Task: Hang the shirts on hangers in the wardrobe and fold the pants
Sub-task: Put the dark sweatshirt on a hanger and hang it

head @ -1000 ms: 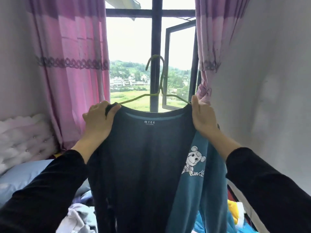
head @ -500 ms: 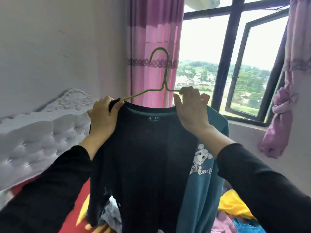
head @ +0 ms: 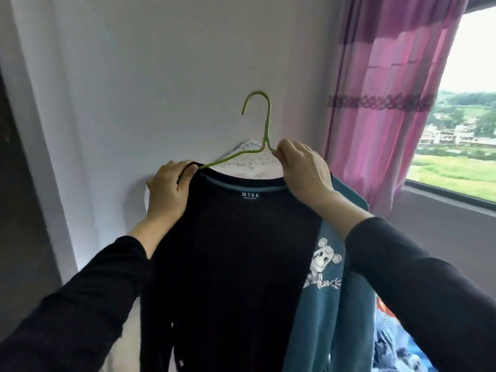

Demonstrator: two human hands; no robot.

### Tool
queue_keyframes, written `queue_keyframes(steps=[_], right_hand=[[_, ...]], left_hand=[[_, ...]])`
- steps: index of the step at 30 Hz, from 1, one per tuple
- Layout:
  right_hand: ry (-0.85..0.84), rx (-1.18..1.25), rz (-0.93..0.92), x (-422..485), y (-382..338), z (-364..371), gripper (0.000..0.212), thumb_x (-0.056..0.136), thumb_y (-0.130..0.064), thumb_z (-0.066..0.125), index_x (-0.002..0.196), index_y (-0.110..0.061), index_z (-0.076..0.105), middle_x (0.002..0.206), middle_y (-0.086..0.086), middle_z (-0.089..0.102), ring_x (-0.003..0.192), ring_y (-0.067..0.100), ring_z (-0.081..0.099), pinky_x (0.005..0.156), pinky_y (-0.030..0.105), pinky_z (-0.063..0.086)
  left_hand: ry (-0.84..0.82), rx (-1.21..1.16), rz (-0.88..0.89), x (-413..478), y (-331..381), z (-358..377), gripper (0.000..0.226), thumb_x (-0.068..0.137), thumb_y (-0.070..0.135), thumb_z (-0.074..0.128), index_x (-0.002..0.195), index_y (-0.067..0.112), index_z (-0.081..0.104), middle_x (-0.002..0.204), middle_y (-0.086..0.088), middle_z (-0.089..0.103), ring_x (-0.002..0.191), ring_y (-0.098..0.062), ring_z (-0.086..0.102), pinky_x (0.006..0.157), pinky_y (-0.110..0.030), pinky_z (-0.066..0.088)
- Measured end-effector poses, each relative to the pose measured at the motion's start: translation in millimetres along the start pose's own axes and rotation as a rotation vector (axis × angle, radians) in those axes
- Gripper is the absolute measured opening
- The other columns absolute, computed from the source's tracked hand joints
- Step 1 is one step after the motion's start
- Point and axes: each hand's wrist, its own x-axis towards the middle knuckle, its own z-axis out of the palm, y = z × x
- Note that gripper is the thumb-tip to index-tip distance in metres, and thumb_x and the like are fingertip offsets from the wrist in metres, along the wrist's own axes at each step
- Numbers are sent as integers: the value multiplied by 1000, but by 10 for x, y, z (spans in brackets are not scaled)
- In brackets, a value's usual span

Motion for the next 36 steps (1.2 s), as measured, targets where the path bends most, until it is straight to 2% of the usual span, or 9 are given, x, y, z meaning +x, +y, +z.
queue_keyframes(steps=[7,11,13,17,20,24,27,30,36], right_hand=[[-87,148,-2,409,-1299,843,29,102,-36,38,102,-10,52,95,9,62,83,34,57,62,34,32],[-94,162,-95,571,-2231,1271,32,102,-40,36,98,-10,48,85,9,59,56,30,44,49,30,23],[-121,172,-126,664,-2655,1457,33,102,-41,35,96,-11,46,83,8,59,55,30,44,47,30,21],[-182,272,-153,909,-3341,1814,31,101,-41,37,97,-13,49,85,5,62,66,34,53,54,34,35],[-198,273,-234,1154,-3832,2058,31,102,-40,36,95,-13,48,83,4,62,70,36,58,57,36,40],[-242,246,-325,1458,-4549,2447,26,103,-36,34,89,-14,40,73,1,52,65,32,53,56,35,36],[-266,246,-386,1685,-5036,2770,22,103,-33,36,87,-17,35,70,0,46,61,28,45,56,34,33],[-278,216,-444,1960,-5440,3109,18,102,-31,40,90,-18,41,65,-3,41,64,27,48,55,33,34],[-314,104,-529,2586,-6131,3762,21,99,-30,46,94,-14,59,77,2,57,77,30,62,59,33,35]], left_hand=[[15,93,49,37,-1055,-1323,35,99,38,46,115,16,69,95,1,68,93,-21,62,90,-53,46],[-89,201,-134,64,-1770,-2018,38,103,42,32,129,33,57,115,9,62,115,-13,53,109,-44,31],[-128,280,-162,80,-2103,-2349,31,101,31,43,129,30,57,108,10,61,111,-14,53,103,-40,35],[-70,344,-174,212,-2613,-2923,22,92,22,62,113,25,66,103,13,66,100,-14,61,79,-25,41],[-85,444,-256,375,-3035,-3218,28,93,26,60,121,25,61,117,7,65,110,-19,58,87,-33,45],[-224,480,-446,531,-3622,-3417,54,97,29,52,147,21,34,152,-2,36,141,-21,31,111,-37,31],[-297,448,-552,652,-4060,-3527,63,98,30,49,153,21,19,160,-3,15,147,-20,16,117,-34,21],[-310,439,-591,854,-4524,-3661,61,98,29,48,152,21,21,159,-4,19,146,-21,20,117,-34,22],[-359,488,-612,1415,-5376,-3873,58,95,28,54,149,22,32,151,-5,38,138,-24,36,109,-31,33]])
